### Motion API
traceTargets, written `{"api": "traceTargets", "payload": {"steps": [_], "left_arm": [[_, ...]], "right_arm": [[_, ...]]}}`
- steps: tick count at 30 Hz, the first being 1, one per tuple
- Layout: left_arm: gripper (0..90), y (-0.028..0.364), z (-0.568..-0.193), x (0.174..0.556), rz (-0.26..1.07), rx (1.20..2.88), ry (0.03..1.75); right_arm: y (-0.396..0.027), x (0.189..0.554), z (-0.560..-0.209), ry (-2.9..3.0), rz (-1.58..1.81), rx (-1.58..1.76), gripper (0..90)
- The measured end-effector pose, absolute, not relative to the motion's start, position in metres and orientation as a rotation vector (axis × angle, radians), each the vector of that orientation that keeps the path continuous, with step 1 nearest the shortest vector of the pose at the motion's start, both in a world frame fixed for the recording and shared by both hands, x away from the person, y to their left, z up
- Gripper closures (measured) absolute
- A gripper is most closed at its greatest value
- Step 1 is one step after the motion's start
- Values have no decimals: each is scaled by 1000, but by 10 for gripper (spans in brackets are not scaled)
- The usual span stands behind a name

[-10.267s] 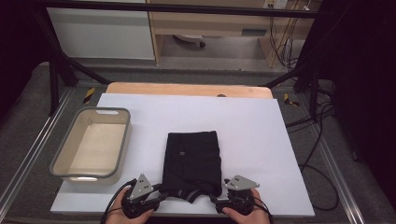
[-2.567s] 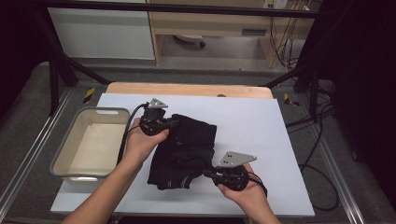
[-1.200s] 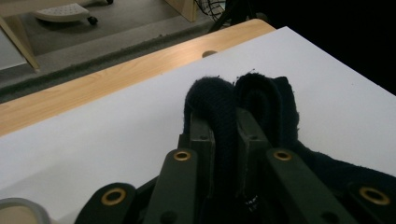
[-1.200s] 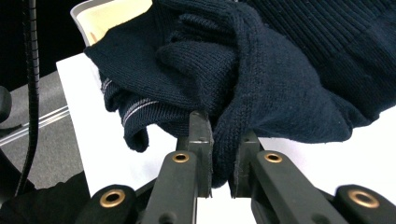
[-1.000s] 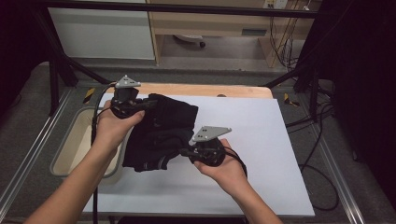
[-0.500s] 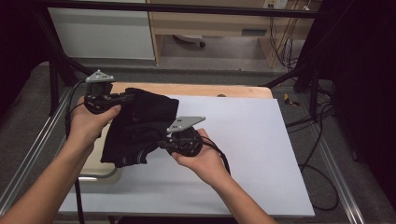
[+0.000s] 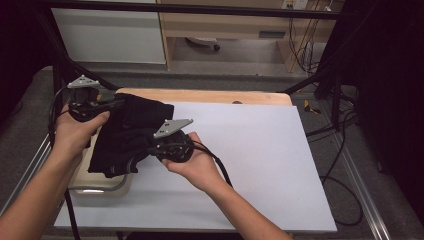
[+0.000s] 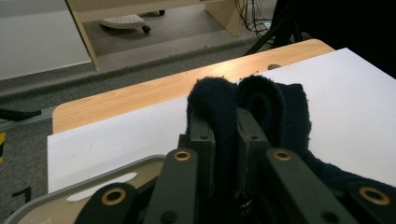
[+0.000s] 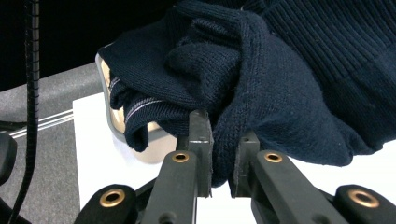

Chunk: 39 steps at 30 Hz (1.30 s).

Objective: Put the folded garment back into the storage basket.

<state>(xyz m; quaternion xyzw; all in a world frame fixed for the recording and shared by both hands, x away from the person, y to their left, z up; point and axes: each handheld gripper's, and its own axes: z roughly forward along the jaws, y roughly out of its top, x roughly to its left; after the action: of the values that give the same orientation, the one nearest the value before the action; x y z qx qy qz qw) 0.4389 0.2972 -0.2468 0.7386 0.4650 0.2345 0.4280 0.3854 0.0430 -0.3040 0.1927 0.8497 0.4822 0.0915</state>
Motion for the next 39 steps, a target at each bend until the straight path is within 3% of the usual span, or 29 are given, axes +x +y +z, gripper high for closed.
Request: {"api": "traceTargets", "payload": {"steps": [39], "left_arm": [[806,364,-260,438,633,1803,1271]], "right_arm": [[114,399,-316,2542,1439,510,825]]}}
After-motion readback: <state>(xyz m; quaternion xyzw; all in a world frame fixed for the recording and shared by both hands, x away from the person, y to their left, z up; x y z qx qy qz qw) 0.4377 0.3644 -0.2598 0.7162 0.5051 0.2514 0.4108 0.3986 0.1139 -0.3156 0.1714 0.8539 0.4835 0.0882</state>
